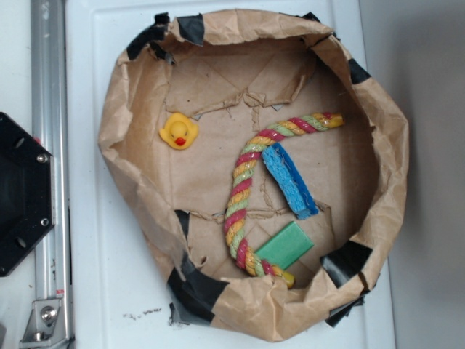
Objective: Grab the yellow duck.
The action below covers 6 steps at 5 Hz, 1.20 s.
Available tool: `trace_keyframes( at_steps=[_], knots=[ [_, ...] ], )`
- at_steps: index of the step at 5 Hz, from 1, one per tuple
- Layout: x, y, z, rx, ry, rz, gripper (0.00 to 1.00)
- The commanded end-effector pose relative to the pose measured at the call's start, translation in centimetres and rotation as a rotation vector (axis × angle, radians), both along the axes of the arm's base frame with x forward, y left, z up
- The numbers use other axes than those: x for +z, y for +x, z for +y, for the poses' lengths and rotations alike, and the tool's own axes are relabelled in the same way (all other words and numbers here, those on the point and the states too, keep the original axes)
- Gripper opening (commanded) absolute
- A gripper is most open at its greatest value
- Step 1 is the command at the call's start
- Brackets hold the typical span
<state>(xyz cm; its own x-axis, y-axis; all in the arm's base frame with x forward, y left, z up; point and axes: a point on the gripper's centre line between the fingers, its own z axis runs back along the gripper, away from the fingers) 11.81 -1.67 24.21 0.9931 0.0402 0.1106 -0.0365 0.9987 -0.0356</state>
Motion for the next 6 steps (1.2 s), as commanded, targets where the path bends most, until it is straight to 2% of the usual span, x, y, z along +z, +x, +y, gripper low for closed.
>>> trace_keyframes(
  at_steps=[1,2,3,4,5,6],
  knots=[
    [0.0,0.0,0.0,0.0,0.0,0.0,1.0],
    [-1.0,4.5,2.5,0.015,0.026,-0.009,1.0],
    [-2.8,8.4,3.2,-0.031,0.031,0.005,1.0],
    [-6.4,10.4,3.7,-0.148,0.042,0.08,1.0],
    [-10.7,10.4,4.5,-0.229,-0.026,0.2,1.0],
    [-14.0,11.0,5.4,-0.234,-0.054,0.27,1.0]
  ],
)
